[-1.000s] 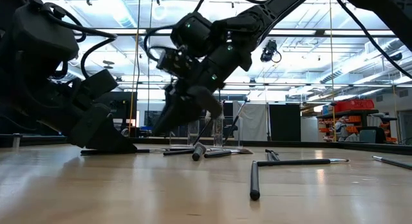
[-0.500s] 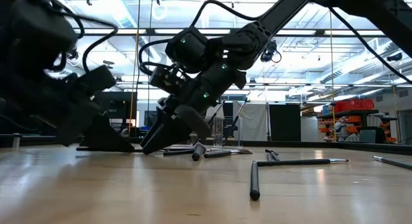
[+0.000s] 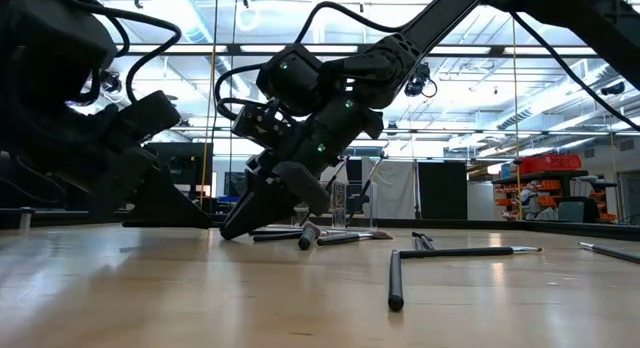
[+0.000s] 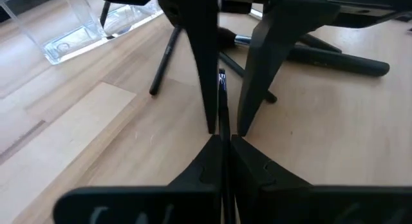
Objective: Put items in baskets/containers
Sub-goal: Put the black eyeshadow brush into the transparent organizer
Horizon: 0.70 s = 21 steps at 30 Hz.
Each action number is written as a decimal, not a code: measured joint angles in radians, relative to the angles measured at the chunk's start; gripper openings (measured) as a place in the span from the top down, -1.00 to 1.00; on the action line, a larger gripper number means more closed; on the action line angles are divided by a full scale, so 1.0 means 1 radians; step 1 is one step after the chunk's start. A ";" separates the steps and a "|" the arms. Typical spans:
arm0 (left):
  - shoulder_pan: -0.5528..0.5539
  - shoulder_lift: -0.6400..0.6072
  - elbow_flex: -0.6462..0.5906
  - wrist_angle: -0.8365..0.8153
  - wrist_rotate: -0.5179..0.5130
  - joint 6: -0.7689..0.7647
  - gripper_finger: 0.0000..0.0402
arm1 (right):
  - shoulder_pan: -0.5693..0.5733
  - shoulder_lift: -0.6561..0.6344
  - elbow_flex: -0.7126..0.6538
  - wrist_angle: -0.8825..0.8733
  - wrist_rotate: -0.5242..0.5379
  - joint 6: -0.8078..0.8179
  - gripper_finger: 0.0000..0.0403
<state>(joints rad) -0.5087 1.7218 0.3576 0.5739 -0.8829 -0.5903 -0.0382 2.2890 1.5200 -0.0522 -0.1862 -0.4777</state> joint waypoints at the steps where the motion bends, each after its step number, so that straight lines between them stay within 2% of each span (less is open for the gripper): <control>1: 0.000 0.000 0.000 0.000 0.001 0.000 0.92 | 0.000 0.000 0.000 0.001 -0.001 -0.001 0.71; 6: 0.000 -0.001 0.001 -0.003 0.007 0.000 0.92 | 0.000 0.002 -0.001 0.006 0.003 -0.009 0.87; 12: 0.001 -0.002 0.001 -0.003 0.013 0.000 0.89 | 0.000 0.002 -0.001 0.005 0.004 -0.022 0.88; 17: 0.001 -0.002 0.002 -0.003 0.022 0.000 0.75 | 0.000 -0.004 -0.001 -0.006 0.019 -0.029 0.92; 19: 0.002 -0.002 0.002 -0.004 0.019 0.000 0.66 | 0.009 -0.018 -0.002 -0.036 0.080 -0.046 0.92; 21: 0.002 -0.002 0.002 -0.003 0.014 0.000 0.57 | 0.028 -0.041 -0.003 -0.090 0.204 -0.097 0.92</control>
<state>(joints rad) -0.5067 1.7196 0.3595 0.5707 -0.8685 -0.5903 -0.0103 2.2483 1.5167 -0.1422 0.0181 -0.5745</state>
